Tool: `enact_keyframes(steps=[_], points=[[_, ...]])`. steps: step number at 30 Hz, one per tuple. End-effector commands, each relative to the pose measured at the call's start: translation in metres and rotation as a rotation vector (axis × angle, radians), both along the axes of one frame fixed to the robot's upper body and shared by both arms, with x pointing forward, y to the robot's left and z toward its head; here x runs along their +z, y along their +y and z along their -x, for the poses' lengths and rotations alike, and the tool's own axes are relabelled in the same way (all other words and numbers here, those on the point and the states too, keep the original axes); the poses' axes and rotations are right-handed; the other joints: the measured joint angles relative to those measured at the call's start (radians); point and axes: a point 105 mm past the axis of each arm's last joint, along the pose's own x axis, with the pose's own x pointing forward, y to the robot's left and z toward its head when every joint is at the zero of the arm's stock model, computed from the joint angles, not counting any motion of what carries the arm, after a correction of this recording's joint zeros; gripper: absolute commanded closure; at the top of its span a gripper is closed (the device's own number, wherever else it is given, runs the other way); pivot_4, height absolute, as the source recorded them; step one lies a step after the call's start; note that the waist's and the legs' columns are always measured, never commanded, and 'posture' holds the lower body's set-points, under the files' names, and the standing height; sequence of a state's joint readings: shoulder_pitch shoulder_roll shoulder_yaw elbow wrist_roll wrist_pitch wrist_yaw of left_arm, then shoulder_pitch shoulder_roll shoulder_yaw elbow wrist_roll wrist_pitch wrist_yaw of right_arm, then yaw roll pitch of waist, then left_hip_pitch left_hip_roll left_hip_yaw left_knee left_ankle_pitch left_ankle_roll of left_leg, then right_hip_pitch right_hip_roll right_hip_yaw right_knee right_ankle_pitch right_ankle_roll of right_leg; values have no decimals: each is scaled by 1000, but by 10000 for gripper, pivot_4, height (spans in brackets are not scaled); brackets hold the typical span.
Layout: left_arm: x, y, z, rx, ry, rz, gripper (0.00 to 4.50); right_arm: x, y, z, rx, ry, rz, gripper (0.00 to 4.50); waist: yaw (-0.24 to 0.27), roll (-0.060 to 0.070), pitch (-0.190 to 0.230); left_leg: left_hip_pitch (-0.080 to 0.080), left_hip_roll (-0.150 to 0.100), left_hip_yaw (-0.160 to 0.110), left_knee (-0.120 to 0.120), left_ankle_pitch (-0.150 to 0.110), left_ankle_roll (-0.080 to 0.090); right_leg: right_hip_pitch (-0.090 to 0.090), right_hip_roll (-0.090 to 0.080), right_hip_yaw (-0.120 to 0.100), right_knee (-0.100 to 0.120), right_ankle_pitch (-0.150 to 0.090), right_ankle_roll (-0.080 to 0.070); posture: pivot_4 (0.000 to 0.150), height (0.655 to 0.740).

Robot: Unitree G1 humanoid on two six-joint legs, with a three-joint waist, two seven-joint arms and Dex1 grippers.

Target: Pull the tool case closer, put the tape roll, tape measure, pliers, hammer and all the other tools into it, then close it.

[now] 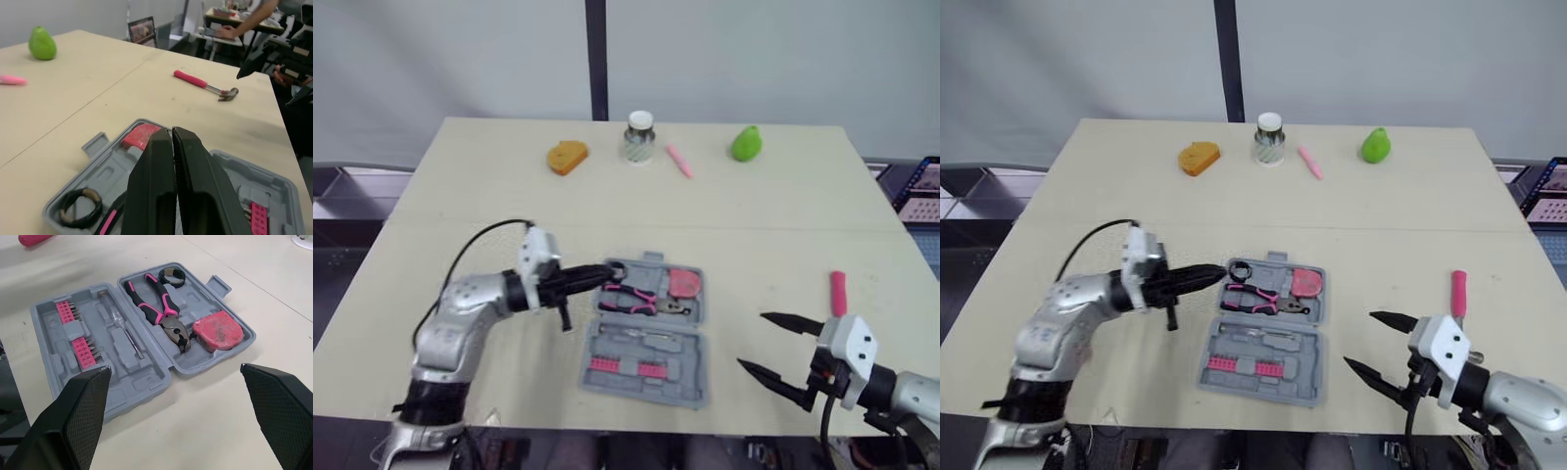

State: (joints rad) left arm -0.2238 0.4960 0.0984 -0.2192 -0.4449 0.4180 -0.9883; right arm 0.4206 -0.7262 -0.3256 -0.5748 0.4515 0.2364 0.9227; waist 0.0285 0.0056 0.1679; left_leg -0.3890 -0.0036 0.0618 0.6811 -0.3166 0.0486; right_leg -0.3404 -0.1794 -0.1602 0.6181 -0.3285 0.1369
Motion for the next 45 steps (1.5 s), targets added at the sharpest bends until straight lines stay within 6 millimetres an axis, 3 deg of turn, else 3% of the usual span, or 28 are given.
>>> enact_keyframes(steps=[1, 2, 4, 7, 11, 15, 19, 27, 45], points=[[5, 30, 11, 90, -48, -10, 43476, 0, 2, 2, 21, -10, -8, 0, -2, 0, 1, 0, 0, 0, 0, 0, 0, 0, 0, 0, 0, 0, 0, 1500, 6950], [1, 41, 14, 131, -42, -18, 43476, -1, 3, 4, 24, -3, -11, 0, -2, 0, 1, 0, 0, 0, 0, 0, 0, 0, 0, 0, 0, 0, 0, 1500, 6950], [-11, 61, 26, 198, -17, -38, 36060, -4, 4, 6, 26, 8, -16, 0, -2, 0, 2, 0, 0, 0, 0, -1, -1, 0, 0, 0, -1, 0, 0, 1500, 6950], [-31, 83, 48, 276, 38, -55, 21387, -10, 5, 9, 22, 25, -23, 0, -1, 0, 3, 0, 0, 0, 0, -2, -1, 0, 0, 1, -3, 0, 0, 1500, 6950], [-52, 96, 79, 331, 57, -99, 1466, -19, 6, 16, 23, 60, -24, 0, 1, -1, 4, 0, 1, 0, 0, -3, -1, 0, -1, 2, -8, 0, 0, 1500, 6950], [-67, 99, 106, 363, 77, -119, 621, -27, 6, 24, 22, 92, -24, 0, 7, -2, 5, -1, 1, 0, 0, -9, -6, 0, -3, 3, -12, 0, 0, 1500, 6950], [-73, 100, 116, 379, 82, -122, 621, -29, 4, 24, 18, 99, -25, 0, 10, -1, 5, -1, 2, 1, 0, -9, -7, 0, -2, 2, -13, -1, 0, 1500, 6950], [-70, 98, 115, 383, 64, -114, 621, -30, 4, 26, 13, 109, -30, 0, 14, -1, 5, -1, 2, 3, 0, -11, -5, 0, -1, 1, -13, -1, 1, 1500, 6950], [-39, 72, 99, 252, -22, -84, 621, -22, -2, 15, -27, 99, -39, 0, 21, 0, 6, -1, 3, 4, 0, -11, -5, 0, 0, 1, -14, -1, 1, 1500, 6950]])
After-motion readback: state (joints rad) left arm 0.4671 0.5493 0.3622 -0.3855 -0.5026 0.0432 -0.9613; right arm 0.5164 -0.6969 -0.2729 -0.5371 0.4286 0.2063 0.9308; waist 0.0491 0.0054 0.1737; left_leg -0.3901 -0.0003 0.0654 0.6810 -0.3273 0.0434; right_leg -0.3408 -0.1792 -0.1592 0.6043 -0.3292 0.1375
